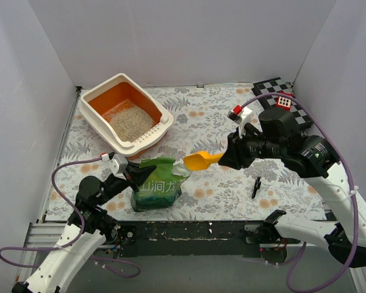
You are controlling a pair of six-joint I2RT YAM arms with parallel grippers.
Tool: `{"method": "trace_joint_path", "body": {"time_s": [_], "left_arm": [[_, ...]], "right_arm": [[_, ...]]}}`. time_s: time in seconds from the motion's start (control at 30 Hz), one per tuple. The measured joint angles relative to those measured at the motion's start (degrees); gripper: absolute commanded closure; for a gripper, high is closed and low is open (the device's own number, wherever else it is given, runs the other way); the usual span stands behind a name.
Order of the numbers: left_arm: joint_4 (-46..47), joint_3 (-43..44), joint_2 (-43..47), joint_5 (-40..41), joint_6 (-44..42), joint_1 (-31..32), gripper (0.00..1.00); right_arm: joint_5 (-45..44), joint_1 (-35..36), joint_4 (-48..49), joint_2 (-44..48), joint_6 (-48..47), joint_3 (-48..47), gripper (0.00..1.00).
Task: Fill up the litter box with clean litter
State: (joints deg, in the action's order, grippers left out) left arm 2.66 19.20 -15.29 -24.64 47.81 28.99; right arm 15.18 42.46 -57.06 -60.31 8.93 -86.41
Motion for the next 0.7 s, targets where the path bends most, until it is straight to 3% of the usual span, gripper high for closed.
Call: {"method": "trace_joint_path", "body": {"time_s": [0.3,0.7], "left_arm": [[-0.6,0.0,0.9,-2.0,-0.2,0.0,1.0],[-0.3,0.0,0.2,-4.8,0.3,0.0,1.0]], "right_arm": [[4.2,0.0,-2.5,1.9,0.4,5.0,0.99],[5.9,0.0,-0.6,-2.3,0.2,3.5,0.99]]}}
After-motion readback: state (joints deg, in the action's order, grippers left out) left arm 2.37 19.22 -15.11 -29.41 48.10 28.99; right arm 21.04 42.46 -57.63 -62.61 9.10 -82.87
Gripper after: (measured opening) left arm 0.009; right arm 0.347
